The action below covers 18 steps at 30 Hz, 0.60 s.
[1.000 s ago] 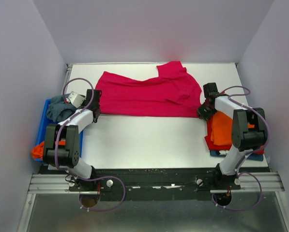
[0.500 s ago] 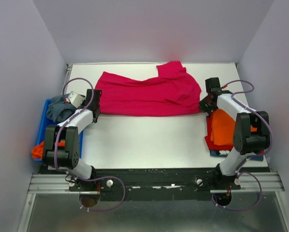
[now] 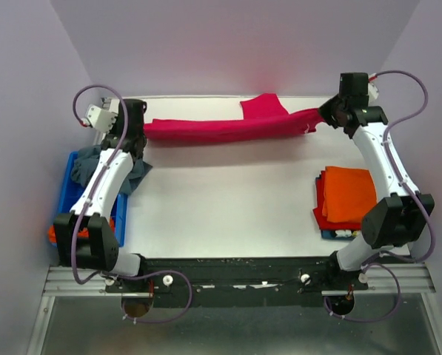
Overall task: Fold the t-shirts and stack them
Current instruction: Fold the flattened tshirt in 1/3 of the way
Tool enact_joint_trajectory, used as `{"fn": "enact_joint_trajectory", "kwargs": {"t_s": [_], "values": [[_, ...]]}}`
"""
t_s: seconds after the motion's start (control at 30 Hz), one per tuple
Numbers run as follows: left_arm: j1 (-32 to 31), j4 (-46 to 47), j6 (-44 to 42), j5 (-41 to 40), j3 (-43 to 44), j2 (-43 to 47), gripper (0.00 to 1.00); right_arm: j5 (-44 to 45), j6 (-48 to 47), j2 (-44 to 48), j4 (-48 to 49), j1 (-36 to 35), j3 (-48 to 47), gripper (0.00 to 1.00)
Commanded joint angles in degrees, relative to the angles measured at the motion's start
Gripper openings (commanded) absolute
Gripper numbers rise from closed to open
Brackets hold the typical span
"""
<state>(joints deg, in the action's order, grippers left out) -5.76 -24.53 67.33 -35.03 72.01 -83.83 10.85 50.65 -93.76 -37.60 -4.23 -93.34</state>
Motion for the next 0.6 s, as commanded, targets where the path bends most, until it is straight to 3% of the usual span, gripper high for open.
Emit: {"fn": "enact_joint_trajectory", "kwargs": {"t_s": [0.0, 0.3, 0.57], "values": [[0.0, -6.3, 4.0, -3.4, -6.2, 6.4, 0.0, -1.1, 1.2, 5.0, -5.2, 1.4, 7.3, 0.01], [-0.7, -4.5, 7.6, -0.6, -29.1, 16.1, 0.0, -5.9, 1.3, 12.6, 0.6, 2.5, 33.7, 0.01], [-1.1, -2.8, 10.1, 0.0, -38.8, 20.8, 0.0, -7.9, -0.1, 15.7, 3.9, 2.5, 44.3, 0.01]]}}
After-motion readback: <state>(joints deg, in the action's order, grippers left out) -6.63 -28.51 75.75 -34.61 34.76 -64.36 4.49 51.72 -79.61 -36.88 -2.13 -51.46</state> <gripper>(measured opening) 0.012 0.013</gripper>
